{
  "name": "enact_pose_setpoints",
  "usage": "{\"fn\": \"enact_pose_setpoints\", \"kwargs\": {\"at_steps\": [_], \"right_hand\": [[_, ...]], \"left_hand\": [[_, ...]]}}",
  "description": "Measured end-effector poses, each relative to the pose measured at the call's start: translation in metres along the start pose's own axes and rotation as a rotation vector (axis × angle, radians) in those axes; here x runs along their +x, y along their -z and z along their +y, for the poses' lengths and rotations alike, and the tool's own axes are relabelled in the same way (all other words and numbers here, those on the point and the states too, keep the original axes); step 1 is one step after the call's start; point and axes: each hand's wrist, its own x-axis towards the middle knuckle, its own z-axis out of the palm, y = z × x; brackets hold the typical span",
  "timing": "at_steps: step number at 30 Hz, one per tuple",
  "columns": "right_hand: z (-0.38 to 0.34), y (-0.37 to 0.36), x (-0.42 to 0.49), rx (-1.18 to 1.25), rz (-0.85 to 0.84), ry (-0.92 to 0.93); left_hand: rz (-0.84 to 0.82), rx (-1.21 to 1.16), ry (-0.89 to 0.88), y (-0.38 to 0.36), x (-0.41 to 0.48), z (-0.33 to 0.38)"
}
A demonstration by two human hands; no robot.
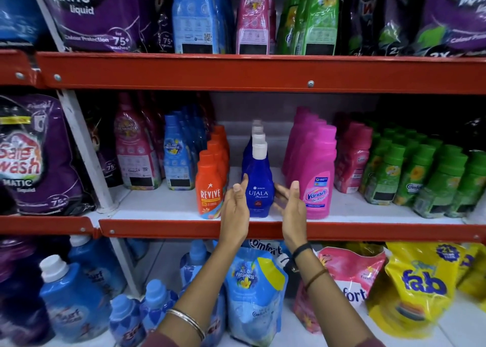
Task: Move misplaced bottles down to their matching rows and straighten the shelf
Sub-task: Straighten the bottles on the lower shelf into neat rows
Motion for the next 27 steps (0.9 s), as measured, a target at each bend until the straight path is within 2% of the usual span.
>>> {"fn": "enact_pose_setpoints", "kwargs": {"at_steps": [8, 12, 14, 16, 19, 22, 27], "right_hand": [[-0.005, -0.001, -0.003, 0.003, 0.051, -0.017], [-0.003, -0.004, -0.01, -0.01, 0.078, 0.051], [0.001, -0.007, -0.019, -0.011, 0.155, 0.148], [0.006, -0.013, -0.028, 0.031, 0.158, 0.232], [0.011, -0.036, -0.044, 0.066, -0.026, 0.238], [0.014, -0.065, -0.052, 0.017, -0.177, 0.138], [0.006, -0.101, -0.047, 0.037, -0.232, -0.064]], "left_hand": [[-0.04, 0.05, 0.02, 0.004, -0.001, 0.006], [-0.038, 0.071, -0.019, 0.004, -0.008, 0.011], [0.027, 0.076, -0.096, 0.007, -0.016, 0.012], [0.162, 0.058, -0.249, 0.015, -0.025, 0.012], [0.365, 0.046, -0.376, 0.034, -0.028, 0.005], [0.394, 0.012, -0.224, 0.055, -0.018, -0.002], [0.248, -0.052, -0.013, 0.074, 0.001, -0.001]]}}
